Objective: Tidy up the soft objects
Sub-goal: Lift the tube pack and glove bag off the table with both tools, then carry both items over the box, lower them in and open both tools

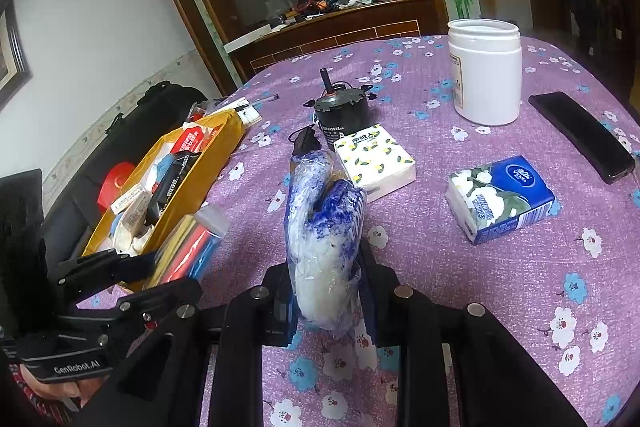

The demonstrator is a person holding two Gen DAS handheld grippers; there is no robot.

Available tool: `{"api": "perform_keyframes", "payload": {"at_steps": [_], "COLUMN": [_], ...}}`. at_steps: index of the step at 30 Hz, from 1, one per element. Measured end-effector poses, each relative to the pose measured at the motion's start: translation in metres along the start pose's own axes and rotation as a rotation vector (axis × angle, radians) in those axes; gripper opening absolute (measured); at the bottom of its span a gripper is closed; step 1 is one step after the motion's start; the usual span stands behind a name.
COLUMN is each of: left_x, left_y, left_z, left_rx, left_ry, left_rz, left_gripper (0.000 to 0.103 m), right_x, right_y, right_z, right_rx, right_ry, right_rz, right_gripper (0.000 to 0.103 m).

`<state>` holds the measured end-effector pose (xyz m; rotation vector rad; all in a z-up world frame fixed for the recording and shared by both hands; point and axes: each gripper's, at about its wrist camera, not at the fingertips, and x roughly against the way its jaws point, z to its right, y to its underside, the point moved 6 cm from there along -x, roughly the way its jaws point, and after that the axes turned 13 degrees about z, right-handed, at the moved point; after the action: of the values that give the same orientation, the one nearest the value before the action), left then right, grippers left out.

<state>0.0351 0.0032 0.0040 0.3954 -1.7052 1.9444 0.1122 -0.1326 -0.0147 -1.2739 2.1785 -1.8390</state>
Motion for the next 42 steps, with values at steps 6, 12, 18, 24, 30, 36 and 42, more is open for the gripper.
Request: {"api": "perform_keyframes", "payload": {"at_steps": [6, 12, 18, 24, 30, 36, 42], "left_x": [0.006, 0.012, 0.026, 0.043, 0.061, 0.074, 0.073], "left_y": [-0.006, -0.011, -0.02, -0.03, -0.037, -0.042, -0.042], "left_z": [-0.006, -0.017, -0.039, -0.074, -0.115, -0.15, -0.184], "left_rx": [0.012, 0.03, 0.06, 0.098, 0.139, 0.16, 0.19], "left_ry": [-0.009, -0.02, -0.043, -0.095, -0.161, -0.222, -0.263], "left_rz": [0.024, 0.044, 0.085, 0.127, 0.167, 0.193, 0.178], "left_gripper": [0.043, 0.043, 0.043, 0.043, 0.043, 0.043, 0.044], "right_x": [0.001, 0.0, -0.002, -0.002, -0.008, -0.019, -0.032], "right_y": [0.0, 0.0, 0.001, 0.0, 0.002, 0.0, -0.009], "right_z": [-0.002, -0.004, -0.006, -0.021, -0.054, -0.098, -0.14], "right_rx": [0.008, 0.016, 0.016, 0.002, -0.023, 0.014, 0.032], "right_ry": [-0.011, -0.018, -0.027, -0.054, -0.114, -0.173, -0.238], "right_rz": [0.004, 0.006, 0.0, -0.009, -0.051, -0.079, -0.095], "right_gripper": [0.027, 0.027, 0.027, 0.027, 0.027, 0.027, 0.027]}}
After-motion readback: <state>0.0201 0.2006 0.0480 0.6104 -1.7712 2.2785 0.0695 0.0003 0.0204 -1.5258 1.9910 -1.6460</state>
